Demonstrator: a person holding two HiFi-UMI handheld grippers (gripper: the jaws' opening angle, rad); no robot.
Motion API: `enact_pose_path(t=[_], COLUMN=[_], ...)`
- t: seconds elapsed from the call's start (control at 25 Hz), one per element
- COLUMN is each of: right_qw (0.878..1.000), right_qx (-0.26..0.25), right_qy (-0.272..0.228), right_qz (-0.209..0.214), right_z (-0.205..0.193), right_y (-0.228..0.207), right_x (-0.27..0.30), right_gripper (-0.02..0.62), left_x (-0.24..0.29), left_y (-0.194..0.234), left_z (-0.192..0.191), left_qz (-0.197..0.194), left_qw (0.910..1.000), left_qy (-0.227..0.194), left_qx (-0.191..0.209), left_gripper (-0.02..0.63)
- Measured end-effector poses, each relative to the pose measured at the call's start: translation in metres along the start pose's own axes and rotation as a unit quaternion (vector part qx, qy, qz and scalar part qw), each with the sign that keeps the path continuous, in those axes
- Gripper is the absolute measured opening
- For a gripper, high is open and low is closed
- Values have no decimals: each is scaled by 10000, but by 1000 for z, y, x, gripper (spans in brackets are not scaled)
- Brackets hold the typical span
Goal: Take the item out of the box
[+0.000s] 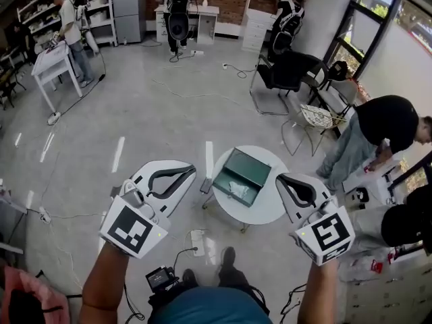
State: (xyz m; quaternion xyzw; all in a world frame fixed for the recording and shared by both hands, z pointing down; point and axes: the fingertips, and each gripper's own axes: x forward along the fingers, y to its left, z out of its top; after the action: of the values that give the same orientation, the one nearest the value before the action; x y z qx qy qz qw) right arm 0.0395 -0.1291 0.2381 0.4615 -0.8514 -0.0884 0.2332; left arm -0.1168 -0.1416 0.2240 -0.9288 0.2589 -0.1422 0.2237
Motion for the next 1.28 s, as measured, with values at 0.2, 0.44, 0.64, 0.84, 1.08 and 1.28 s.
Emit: enact_pose_path(t=[0.2,0.44,0.64,0.84,1.08,1.28], right_qw=[9993,9963,9933,9919,9918,9928], right_qx=[-46,-130,-120,-41,145,314], right_qy=[38,-52,-273,-176,-30,80], right_qz=[378,845,1116,1257,1267,1150], right_z=[17,9,-8,-29,-57,-85], right_y=[0,-11,-25,-39,-61,-78], right_x=[43,89,117,139,156,164], right_gripper=[40,40,40,40,40,40], left_x=[-6,8,29,55,93,128], left_y=[24,44,52,54,50,36], left_z=[-14,-44,-69,-92,-118,-143], left_qz=[322,547,612,568,300,-21], left_qw=[9991,9965,9942,9921,9900,9881], left_qy=[253,581,781,952,1146,1244], left_qx=[-80,-233,-402,-587,-772,-905], left_gripper=[21,21,21,22,23,23])
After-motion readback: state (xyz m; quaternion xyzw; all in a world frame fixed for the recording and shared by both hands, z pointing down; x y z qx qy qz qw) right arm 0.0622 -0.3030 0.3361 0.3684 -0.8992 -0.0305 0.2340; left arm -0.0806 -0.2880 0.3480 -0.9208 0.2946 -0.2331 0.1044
